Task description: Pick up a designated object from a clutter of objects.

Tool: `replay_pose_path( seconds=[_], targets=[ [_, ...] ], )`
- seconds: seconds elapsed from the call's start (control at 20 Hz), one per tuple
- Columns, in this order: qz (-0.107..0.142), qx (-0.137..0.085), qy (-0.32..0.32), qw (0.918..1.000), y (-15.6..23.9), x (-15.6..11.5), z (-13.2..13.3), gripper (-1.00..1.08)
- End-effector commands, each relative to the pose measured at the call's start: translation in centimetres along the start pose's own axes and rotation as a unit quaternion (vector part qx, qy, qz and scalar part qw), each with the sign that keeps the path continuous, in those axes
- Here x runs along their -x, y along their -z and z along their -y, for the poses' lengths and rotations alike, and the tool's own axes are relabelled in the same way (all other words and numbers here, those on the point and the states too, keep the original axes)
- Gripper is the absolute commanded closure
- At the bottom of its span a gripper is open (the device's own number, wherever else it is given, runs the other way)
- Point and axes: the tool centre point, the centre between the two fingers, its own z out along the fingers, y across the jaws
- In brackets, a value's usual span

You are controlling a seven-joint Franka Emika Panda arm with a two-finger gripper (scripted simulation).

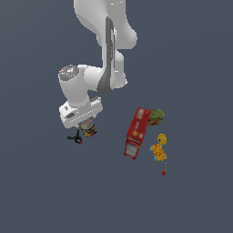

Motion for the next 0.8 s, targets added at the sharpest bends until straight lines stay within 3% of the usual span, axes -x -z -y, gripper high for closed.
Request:
replay_pose_path(
  seconds=[0.0,0.65,0.7,0.75],
  targets=[
    [0.0,0.0,0.0,1.0,-0.7,0.0,0.0,-0.92],
    [0.0,0.0,0.002,1.0,-4.7,0.1,0.0,-0.92],
    [0.0,0.0,0.002,1.0,-4.7,0.1,0.0,1.08],
    [0.0,0.0,0.002,1.0,-4.7,0.1,0.0,1.08]
  ],
)
